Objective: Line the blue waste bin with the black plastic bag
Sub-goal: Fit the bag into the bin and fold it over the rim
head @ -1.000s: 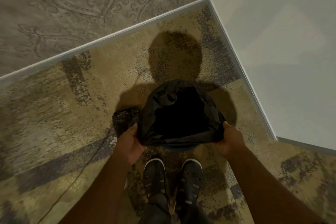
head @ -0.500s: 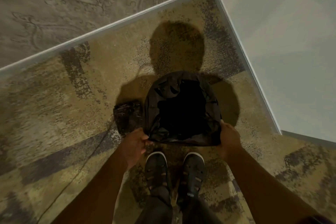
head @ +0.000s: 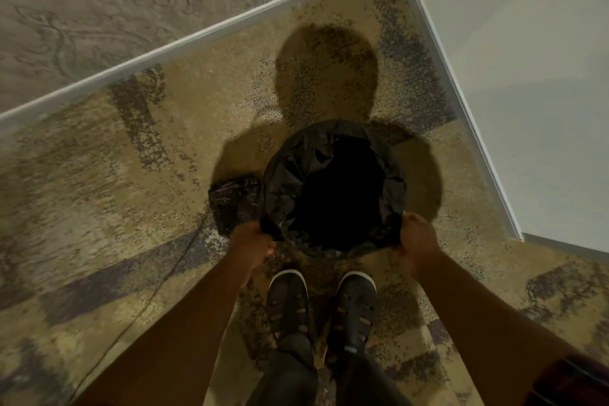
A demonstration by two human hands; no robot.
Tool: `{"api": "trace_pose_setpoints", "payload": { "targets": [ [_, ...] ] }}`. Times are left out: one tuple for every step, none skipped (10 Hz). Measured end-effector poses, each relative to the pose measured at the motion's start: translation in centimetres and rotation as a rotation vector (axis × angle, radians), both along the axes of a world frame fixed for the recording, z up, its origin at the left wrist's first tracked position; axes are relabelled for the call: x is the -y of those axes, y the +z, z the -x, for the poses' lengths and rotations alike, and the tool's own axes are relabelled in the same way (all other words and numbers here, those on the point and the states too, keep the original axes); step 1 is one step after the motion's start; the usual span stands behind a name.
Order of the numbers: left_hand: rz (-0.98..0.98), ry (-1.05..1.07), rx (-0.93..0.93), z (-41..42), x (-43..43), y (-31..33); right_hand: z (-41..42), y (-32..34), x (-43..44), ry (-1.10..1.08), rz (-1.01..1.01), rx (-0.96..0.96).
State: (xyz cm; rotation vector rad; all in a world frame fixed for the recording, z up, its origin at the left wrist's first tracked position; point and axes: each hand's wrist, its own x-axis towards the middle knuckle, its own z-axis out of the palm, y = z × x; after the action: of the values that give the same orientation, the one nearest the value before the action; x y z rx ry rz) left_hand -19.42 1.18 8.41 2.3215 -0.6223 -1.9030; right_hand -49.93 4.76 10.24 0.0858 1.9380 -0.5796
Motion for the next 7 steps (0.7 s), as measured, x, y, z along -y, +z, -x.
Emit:
{"api": "trace_pose_setpoints", "payload": {
  "targets": [
    [0.042,-0.010,0.065,0.0,0.2,-0.1,0.3,-0.3,0.6,0.022,0.021,-0.021],
    [0.059,-0.027,0.232,-0.2,0.9,0.8,0.2,0.4,0.9,0.038,0.028,-0.267],
    [0.248,-0.003,0.441,1.2,2.8,5.0,0.2,2.0,1.3,0.069,0.126,-0.646],
    [0.403,0.107,0.492,2.7,3.4,7.6,-0.4,3.6,2.0,0.087,0.280,-0.724],
    [0.326,0.185,0.268,4.8,3.5,8.5,-1.8,4.2,2.5,0.128,0.355,-0.597],
    [0.133,0.294,0.056,5.8,3.8,8.6,-2.6,4.0,3.0,0.114,0.404,-0.433],
    [0.093,0.345,-0.058,6.3,4.3,8.3,-2.6,3.9,3.8,0.066,0.404,-0.365]
  ]
}}
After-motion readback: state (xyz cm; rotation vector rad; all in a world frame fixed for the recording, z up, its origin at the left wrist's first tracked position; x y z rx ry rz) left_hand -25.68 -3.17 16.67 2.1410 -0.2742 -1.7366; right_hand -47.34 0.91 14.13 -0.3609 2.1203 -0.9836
